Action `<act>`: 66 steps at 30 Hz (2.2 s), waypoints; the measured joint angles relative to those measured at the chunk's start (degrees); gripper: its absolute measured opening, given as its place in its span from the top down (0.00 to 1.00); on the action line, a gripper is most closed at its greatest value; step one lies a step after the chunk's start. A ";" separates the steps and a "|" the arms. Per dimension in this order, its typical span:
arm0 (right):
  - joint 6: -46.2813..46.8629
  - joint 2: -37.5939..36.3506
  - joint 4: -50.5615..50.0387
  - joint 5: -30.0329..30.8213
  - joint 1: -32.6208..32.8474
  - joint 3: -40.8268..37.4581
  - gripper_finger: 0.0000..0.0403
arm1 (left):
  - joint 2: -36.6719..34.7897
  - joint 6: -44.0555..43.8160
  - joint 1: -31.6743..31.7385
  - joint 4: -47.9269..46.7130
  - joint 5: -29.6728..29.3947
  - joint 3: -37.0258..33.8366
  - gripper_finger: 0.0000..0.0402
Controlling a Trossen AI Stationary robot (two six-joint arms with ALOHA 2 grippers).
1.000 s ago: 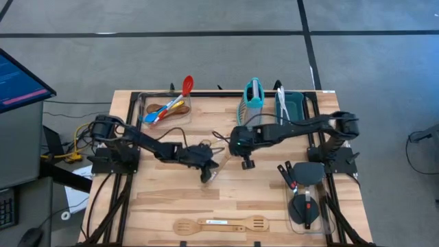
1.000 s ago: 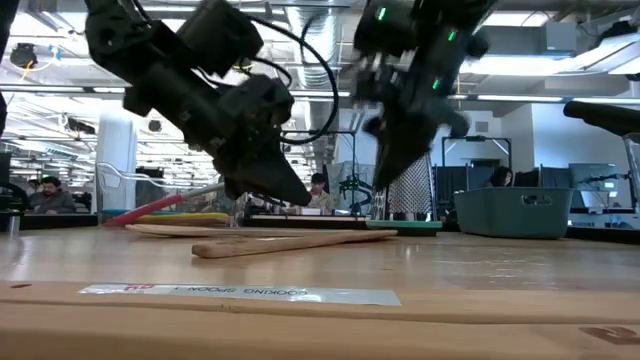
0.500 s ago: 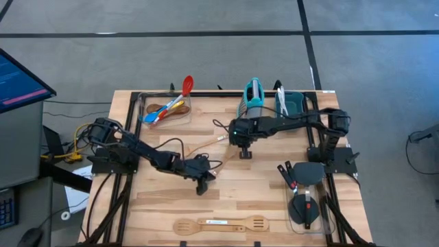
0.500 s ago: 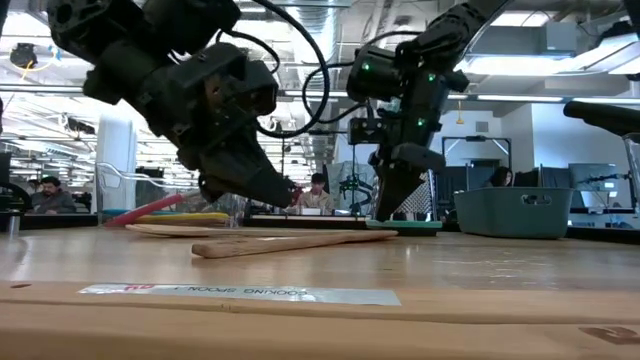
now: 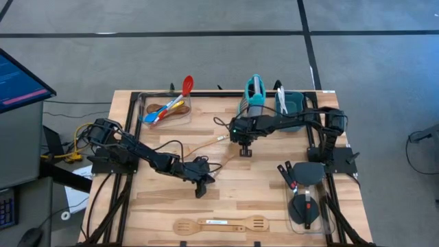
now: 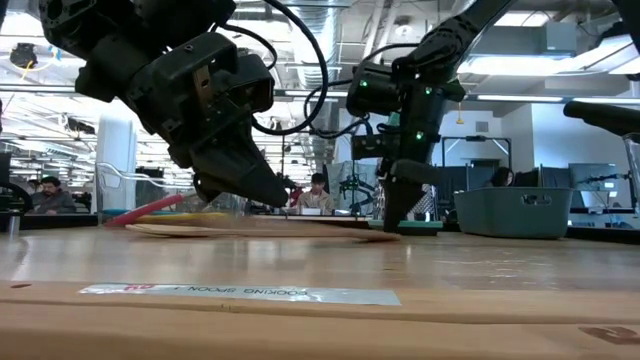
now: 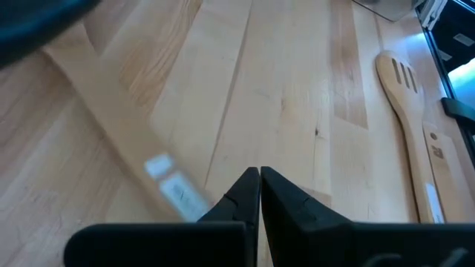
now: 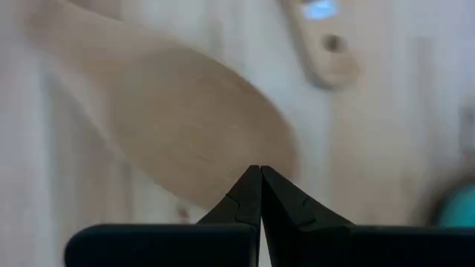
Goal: Pick & Place Kitchen Items
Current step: Put the wooden spoon into the left transparent bin
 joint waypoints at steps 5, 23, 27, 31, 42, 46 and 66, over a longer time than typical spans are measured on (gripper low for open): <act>2.76 0.46 -2.28 0.09 2.19 0.05 1.00 | 0.00 0.00 0.00 0.02 0.00 0.02 1.00; 7.04 0.39 -4.86 -0.10 4.76 0.05 1.00 | -11.76 3.56 -2.86 -17.42 -7.41 0.04 1.00; 7.04 0.39 -4.46 -0.07 4.88 0.00 1.00 | -19.31 1.36 -2.85 -29.10 -7.64 0.04 1.00; 7.04 0.41 -4.33 -0.06 4.87 -0.03 1.00 | -22.40 0.66 -2.85 -32.34 -9.08 0.02 1.00; 6.98 0.48 -3.32 0.00 4.78 -0.08 1.00 | -17.50 1.18 -0.46 -52.75 -10.22 13.82 1.00; 6.84 0.54 -2.21 0.05 4.76 -0.10 1.00 | -10.66 3.60 -0.39 -59.09 -10.99 20.34 1.00; 5.91 0.57 -1.86 0.09 4.75 -0.10 1.00 | -2.62 -3.76 1.18 -66.49 -4.68 27.43 0.87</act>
